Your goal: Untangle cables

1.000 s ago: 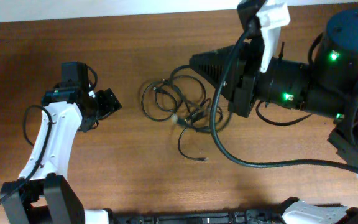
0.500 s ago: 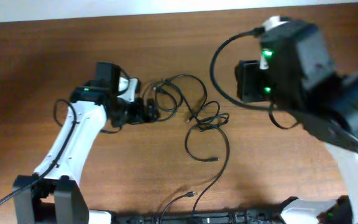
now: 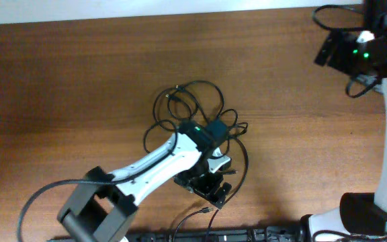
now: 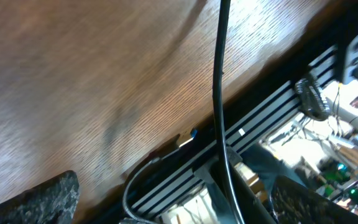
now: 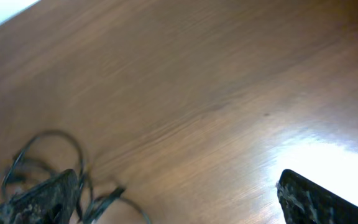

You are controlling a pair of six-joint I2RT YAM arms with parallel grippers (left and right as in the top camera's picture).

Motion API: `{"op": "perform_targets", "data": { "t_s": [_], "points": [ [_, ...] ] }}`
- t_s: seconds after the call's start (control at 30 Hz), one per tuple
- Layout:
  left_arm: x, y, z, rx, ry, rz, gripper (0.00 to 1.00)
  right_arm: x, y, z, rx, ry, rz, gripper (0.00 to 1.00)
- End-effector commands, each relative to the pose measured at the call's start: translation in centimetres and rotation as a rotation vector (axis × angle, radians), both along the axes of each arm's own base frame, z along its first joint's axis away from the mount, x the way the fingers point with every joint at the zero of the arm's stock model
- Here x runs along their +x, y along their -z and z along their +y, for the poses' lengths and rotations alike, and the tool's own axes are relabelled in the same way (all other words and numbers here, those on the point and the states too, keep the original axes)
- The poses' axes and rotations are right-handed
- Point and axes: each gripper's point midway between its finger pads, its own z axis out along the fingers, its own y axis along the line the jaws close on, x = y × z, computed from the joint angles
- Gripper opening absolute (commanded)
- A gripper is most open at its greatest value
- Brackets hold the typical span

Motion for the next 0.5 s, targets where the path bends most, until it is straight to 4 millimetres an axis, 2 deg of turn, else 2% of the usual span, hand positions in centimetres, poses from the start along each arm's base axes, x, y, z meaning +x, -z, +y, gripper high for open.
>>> {"op": "perform_targets", "data": {
  "t_s": [0.0,0.07,0.17,0.2,0.23,0.27,0.4,0.47],
  "points": [
    [-2.3,1.6,-0.8,0.046,0.037,0.089,0.93,-1.3,-0.5,-4.6,-0.041,0.146,-0.007,1.00],
    [-3.9,1.7,-1.5,0.039,0.070,0.134,0.90,-1.7,-0.5,-6.0,-0.041,0.187,-0.006,1.00],
    [-4.9,1.9,-2.5,0.031,0.098,0.118,0.84,-1.7,-0.5,-5.9,-0.041,0.185,-0.006,1.00],
    [-4.8,2.0,-2.7,0.024,0.099,0.111,0.77,-1.7,-0.5,-5.9,-0.041,0.185,-0.006,1.00],
    [-4.8,2.0,-2.6,0.035,0.083,0.115,0.64,-1.7,-0.5,-5.9,-0.041,0.185,-0.006,1.00],
    [-4.8,2.0,-2.6,0.037,0.079,0.116,0.60,-1.7,-0.5,-5.9,-0.041,0.185,-0.006,1.00],
    [-5.0,2.1,-2.5,0.059,0.053,0.126,0.60,-1.7,-0.5,-5.9,-0.041,0.185,-0.006,1.00],
    [-5.8,2.3,-2.0,0.063,0.047,0.164,0.62,-1.7,-0.5,-5.9,-0.041,0.185,-0.006,1.00]
  ]
}}
